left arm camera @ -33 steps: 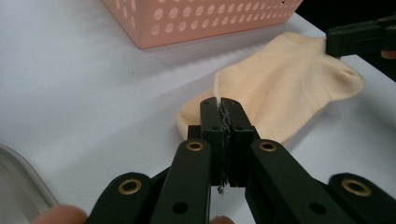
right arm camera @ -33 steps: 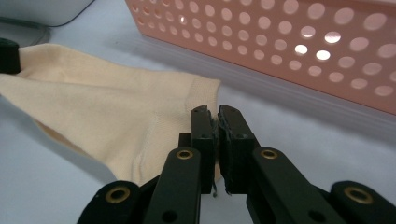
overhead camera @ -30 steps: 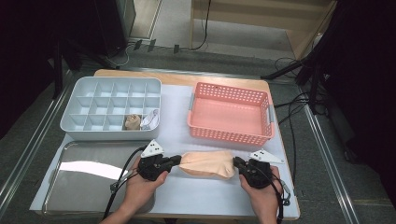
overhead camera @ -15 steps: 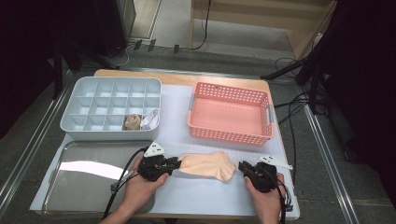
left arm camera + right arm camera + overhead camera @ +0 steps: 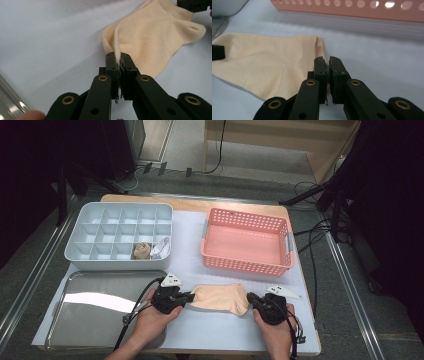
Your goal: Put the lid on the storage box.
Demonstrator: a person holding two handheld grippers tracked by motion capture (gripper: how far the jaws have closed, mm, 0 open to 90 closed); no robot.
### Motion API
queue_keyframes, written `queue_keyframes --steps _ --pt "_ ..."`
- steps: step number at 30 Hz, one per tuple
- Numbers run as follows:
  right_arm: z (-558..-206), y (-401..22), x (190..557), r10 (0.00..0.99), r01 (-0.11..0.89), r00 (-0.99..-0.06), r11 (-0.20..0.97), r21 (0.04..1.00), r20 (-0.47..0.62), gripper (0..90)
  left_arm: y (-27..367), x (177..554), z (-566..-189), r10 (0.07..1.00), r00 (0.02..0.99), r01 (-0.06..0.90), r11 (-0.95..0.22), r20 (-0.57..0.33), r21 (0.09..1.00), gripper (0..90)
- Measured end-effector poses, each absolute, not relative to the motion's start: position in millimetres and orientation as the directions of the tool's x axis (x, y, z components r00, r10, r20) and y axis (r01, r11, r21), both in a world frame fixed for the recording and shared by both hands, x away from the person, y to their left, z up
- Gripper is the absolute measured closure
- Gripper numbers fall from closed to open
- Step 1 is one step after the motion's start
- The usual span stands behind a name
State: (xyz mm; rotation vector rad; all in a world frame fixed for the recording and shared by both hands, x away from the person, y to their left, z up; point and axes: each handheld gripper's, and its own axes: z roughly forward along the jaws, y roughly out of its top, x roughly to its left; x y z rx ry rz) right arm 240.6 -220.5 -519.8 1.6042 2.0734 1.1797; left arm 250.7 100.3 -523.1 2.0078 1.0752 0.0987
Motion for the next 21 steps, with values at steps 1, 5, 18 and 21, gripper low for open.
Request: queue_keyframes --steps 1,5,18,21 --pt "-517.9 -222.3 239.1 0.898 0.681 -0.351 0.049 0.731 0.266 85.9 101.2 249.8 -521.8 0.719 0.63 0.652 -0.284 -0.295 0.703 88.3" --pt "-513.7 -229.1 234.5 0.892 0.694 -0.344 0.032 0.719 0.293 86.0 103.8 247.0 -519.4 0.714 0.64 0.642 -0.293 -0.284 0.708 88.8" --pt "-515.4 -227.7 228.4 0.891 0.698 -0.354 0.049 0.714 0.285 82.9 110.8 243.6 -520.9 0.723 0.627 0.644 -0.269 -0.292 0.716 84.6" --pt "-511.6 -231.9 224.3 0.895 0.673 -0.335 0.008 0.74 0.294 74.1 112.7 244.3 -519.7 0.728 0.621 0.635 -0.248 -0.292 0.731 68.8"
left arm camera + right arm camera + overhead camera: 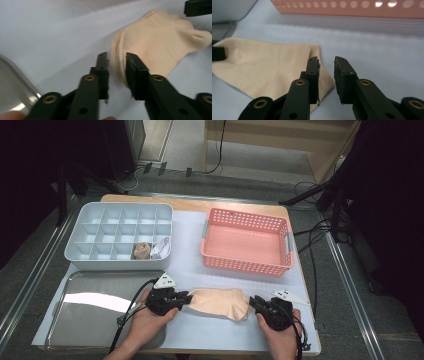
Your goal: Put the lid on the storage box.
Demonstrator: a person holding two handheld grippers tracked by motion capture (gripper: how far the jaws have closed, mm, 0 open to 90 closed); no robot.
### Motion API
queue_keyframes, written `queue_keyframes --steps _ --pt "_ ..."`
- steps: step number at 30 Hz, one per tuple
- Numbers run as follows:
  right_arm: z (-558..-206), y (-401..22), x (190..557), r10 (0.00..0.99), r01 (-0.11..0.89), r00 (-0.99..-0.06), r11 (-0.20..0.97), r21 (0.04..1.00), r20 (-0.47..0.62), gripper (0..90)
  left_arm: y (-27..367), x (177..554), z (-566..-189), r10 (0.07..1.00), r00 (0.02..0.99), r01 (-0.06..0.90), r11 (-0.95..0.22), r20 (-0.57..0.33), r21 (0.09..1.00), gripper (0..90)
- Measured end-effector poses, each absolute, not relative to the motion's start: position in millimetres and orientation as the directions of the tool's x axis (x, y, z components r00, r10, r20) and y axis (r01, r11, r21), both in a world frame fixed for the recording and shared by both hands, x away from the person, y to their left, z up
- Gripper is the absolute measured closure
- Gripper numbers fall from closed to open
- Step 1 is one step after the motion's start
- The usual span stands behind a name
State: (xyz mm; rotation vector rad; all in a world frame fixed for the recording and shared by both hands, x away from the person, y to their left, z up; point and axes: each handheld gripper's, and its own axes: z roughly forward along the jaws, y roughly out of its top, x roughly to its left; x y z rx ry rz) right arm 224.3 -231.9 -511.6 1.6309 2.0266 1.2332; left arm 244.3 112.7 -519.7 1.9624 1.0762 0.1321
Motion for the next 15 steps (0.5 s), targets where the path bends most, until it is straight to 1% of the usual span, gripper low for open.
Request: queue_keyframes --steps 3,4,5,8,10,12,13,15 --pt "-505.9 -234.6 216.1 0.889 0.657 -0.327 -0.03 0.754 0.321 75.6 115.2 244.5 -516.7 0.724 0.621 0.626 -0.229 -0.299 0.745 64.2" --pt "-504.7 -234.1 213.8 0.886 0.65 -0.333 -0.031 0.76 0.321 75.6 116.1 244.2 -514.7 0.732 0.617 0.616 -0.219 -0.29 0.757 64.2" --pt "-503.6 -231.9 210.2 0.879 0.648 -0.347 -0.029 0.761 0.328 75.4 116.1 244.1 -514.0 0.734 0.613 0.613 -0.208 -0.293 0.762 66.9" --pt "-506.3 -224.2 205.3 0.872 0.66 -0.364 -0.007 0.751 0.328 73.1 115.4 244.1 -512.5 0.732 0.615 0.606 -0.203 -0.292 0.769 70.6" --pt "-511.7 -218.4 204.9 0.881 0.676 -0.359 0.017 0.737 0.308 68.9 113.0 244.0 -513.9 0.735 0.616 0.612 -0.219 -0.284 0.76 73.3" --pt "-515.9 -213.9 206.2 0.89 0.694 -0.352 0.041 0.719 0.289 68.7 111.9 243.3 -514.9 0.73 0.625 0.61 -0.235 -0.277 0.757 77.3" --pt "-517.0 -212.3 206.9 0.889 0.698 -0.357 0.05 0.714 0.287 69.6 111.5 242.6 -514.8 0.728 0.628 0.611 -0.24 -0.276 0.755 79.8" --pt "-517.7 -210.5 207.8 0.881 0.701 -0.374 0.065 0.71 0.289 76.6 111.1 241.9 -514.4 0.725 0.631 0.607 -0.239 -0.277 0.758 82.5"
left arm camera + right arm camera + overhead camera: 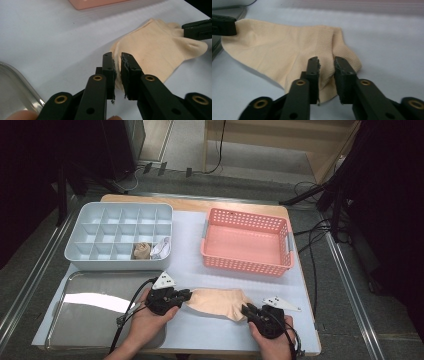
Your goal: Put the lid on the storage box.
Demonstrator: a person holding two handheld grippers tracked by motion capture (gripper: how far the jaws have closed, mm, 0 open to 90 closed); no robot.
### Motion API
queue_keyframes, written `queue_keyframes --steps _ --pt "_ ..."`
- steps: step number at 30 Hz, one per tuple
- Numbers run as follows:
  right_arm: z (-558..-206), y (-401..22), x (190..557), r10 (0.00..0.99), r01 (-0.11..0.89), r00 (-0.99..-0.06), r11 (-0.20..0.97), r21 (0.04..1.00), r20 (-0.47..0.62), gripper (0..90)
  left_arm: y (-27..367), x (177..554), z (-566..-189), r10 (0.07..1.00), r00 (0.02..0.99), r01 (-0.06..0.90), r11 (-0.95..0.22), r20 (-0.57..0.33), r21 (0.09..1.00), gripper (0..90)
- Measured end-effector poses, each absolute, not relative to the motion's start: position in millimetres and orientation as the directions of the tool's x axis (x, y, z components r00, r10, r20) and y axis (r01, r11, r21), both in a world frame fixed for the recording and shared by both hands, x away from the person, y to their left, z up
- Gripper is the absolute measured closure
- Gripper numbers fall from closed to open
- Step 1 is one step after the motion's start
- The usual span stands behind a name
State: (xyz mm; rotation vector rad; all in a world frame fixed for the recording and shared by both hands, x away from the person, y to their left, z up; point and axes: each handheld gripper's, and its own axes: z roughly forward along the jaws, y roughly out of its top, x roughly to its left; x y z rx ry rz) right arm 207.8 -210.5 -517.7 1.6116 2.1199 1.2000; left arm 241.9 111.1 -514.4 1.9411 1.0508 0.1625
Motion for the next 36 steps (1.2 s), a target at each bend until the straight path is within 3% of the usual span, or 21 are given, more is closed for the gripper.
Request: queue_keyframes --steps 3,14,22,32,36 --pt "-515.7 -213.1 207.8 0.878 0.705 -0.372 0.057 0.707 0.301 87.1 111.8 242.0 -514.0 0.726 0.628 0.609 -0.236 -0.279 0.758 86.9" --pt "-500.3 -223.6 210.6 0.89 0.636 -0.377 0.048 0.77 0.256 88.1 110.7 240.5 -514.6 0.725 0.634 0.599 -0.238 -0.271 0.764 89.1" --pt "-511.0 -221.8 219.7 0.899 0.654 -0.376 0.086 0.751 0.225 87.8 110.7 241.1 -517.7 0.733 0.63 0.599 -0.248 -0.257 0.761 88.7" --pt "-517.5 -227.3 226.3 0.902 0.651 -0.368 0.076 0.755 0.227 86.5 109.4 240.8 -520.0 0.737 0.63 0.595 -0.254 -0.246 0.763 87.7" --pt "-514.6 -233.0 223.9 0.894 0.647 -0.347 0.008 0.763 0.285 74.3 111.5 240.4 -517.7 0.745 0.62 0.591 -0.236 -0.247 0.772 77.2"
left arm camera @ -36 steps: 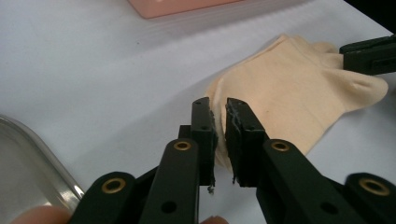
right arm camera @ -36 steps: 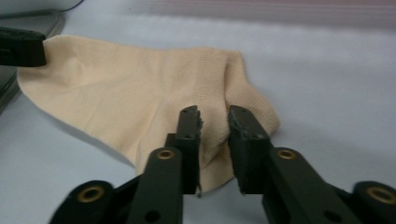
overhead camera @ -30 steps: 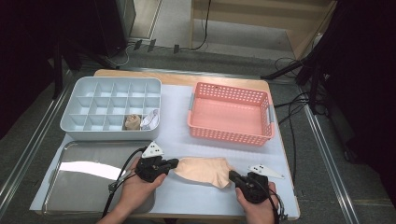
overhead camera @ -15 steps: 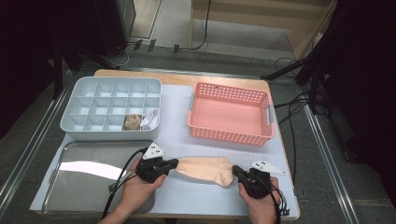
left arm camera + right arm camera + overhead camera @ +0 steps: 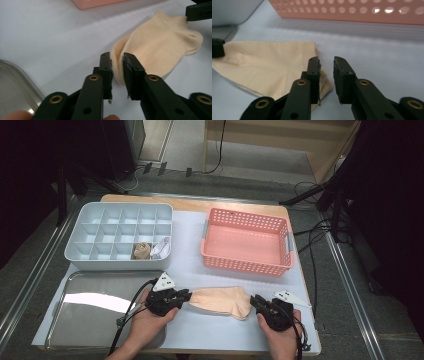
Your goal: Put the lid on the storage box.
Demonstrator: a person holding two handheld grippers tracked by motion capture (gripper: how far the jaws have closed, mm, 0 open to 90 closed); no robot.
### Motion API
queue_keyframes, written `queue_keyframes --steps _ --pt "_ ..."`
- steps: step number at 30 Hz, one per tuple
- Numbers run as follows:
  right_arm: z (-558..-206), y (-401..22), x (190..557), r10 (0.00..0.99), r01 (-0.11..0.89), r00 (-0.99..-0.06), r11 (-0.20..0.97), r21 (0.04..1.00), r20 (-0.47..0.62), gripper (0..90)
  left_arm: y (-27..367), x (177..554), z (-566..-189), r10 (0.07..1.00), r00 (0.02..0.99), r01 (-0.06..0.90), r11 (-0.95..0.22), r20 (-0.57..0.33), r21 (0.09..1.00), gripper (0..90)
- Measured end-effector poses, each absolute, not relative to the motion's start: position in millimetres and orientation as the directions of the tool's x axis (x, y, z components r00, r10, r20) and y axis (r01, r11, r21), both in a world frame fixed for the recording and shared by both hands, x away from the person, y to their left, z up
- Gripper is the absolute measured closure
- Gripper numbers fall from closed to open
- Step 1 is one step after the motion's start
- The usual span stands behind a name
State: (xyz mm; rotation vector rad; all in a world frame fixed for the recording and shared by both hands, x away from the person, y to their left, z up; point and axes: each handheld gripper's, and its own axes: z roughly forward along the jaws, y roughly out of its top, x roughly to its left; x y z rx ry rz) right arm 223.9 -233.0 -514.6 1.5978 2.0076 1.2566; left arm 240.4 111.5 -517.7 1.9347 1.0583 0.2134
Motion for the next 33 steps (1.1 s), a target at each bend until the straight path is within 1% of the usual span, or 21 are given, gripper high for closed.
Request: queue_keyframes --steps 1,3,4,10,12,14,15,16,19,21,24,33 --pt "-513.8 -236.2 222.2 0.894 0.645 -0.333 -0.017 0.764 0.301 71.4 112.2 240.3 -516.9 0.747 0.616 0.591 -0.229 -0.25 0.773 73.9" --pt "-513.3 -242.0 217.9 0.896 0.641 -0.305 -0.057 0.766 0.322 62.7 113.1 240.1 -515.7 0.747 0.614 0.589 -0.219 -0.254 0.778 71.3" --pt "-514.1 -243.3 215.8 0.9 0.64 -0.293 -0.067 0.765 0.324 60.1 113.3 239.8 -515.2 0.749 0.612 0.588 -0.214 -0.255 0.78 70.8" --pt "-523.4 -235.4 216.6 0.883 0.687 -0.313 -0.044 0.725 0.35 53.5 111.2 239.2 -517.5 0.743 0.616 0.597 -0.225 -0.26 0.77 71.0" --pt "-525.5 -230.8 216.0 0.883 0.695 -0.311 -0.041 0.718 0.351 53.6 110.5 239.2 -519.3 0.746 0.613 0.602 -0.229 -0.26 0.765 71.3" --pt "-527.7 -226.3 215.1 0.886 0.697 -0.314 -0.029 0.716 0.342 55.8 109.8 239.1 -520.5 0.747 0.615 0.604 -0.241 -0.251 0.76 73.4" --pt "-527.8 -224.4 214.3 0.892 0.692 -0.312 -0.022 0.721 0.327 58.6 109.8 239.3 -521.1 0.747 0.615 0.608 -0.244 -0.252 0.756 74.5" --pt "-527.6 -222.9 213.8 0.901 0.69 -0.306 -0.013 0.724 0.308 64.3 109.6 239.3 -521.6 0.749 0.612 0.61 -0.243 -0.254 0.754 75.3" --pt "-527.8 -222.8 213.2 0.91 0.698 -0.284 -0.019 0.716 0.301 79.5 109.4 238.5 -521.8 0.745 0.616 0.609 -0.246 -0.255 0.754 76.0" --pt "-528.2 -225.3 214.7 0.903 0.706 -0.292 -0.019 0.708 0.315 84.9 109.0 237.8 -521.2 0.747 0.613 0.609 -0.239 -0.257 0.756 74.6" --pt "-527.5 -228.7 216.5 0.894 0.713 -0.295 -0.029 0.701 0.336 86.5 108.3 237.5 -521.3 0.744 0.616 0.61 -0.243 -0.259 0.755 75.2" --pt "-520.0 -230.6 215.1 0.887 0.694 -0.308 -0.037 0.719 0.343 87.9 108.9 236.8 -521.1 0.737 0.623 0.605 -0.243 -0.26 0.758 77.1"
